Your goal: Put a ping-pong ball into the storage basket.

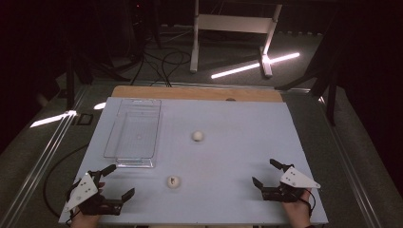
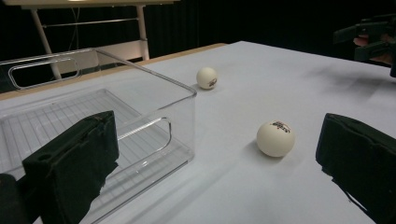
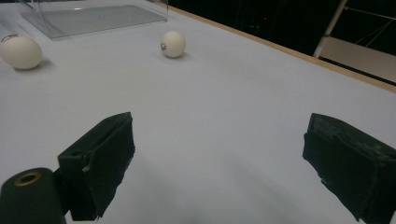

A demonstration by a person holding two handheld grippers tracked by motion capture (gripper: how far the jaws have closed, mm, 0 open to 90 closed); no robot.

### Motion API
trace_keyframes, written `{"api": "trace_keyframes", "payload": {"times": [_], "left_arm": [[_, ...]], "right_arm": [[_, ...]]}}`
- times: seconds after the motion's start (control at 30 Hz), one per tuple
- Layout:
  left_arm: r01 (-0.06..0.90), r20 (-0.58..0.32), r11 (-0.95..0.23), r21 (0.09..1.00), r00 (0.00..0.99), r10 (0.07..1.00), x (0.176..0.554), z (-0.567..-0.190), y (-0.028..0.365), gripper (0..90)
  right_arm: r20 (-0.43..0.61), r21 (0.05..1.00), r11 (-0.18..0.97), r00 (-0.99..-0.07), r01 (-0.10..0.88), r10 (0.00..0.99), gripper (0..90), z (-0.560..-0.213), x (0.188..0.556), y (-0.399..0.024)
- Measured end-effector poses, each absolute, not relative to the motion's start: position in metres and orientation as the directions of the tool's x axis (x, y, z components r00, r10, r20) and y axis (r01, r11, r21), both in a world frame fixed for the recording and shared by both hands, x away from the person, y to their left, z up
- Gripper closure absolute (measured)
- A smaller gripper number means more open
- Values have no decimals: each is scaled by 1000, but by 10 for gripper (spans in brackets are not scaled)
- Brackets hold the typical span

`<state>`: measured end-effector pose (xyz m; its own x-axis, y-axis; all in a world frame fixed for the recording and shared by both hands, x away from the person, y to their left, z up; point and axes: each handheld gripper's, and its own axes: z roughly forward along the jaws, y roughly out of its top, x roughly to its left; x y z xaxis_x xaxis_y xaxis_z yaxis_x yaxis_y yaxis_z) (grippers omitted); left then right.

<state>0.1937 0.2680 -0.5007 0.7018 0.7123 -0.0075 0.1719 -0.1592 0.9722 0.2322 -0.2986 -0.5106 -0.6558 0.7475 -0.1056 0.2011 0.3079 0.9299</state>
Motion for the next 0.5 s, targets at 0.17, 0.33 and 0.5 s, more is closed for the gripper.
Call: {"api": "trace_keyframes", "payload": {"times": [0.17, 0.33, 0.5], "left_arm": [[171, -6, -162, 972, 704, 710, 194, -500, 267, 5], [174, -12, -160, 972, 710, 704, 194, -500, 267, 5], [178, -9, -168, 970, 712, 702, 194, -498, 267, 5]], "right_arm": [[-106, 931, 306, -656, 198, 747, 91, -510, 232, -298], [-108, 932, 306, -657, 195, 747, 91, -510, 232, -298], [-104, 934, 300, -654, 194, 749, 91, -509, 231, -299]]}}
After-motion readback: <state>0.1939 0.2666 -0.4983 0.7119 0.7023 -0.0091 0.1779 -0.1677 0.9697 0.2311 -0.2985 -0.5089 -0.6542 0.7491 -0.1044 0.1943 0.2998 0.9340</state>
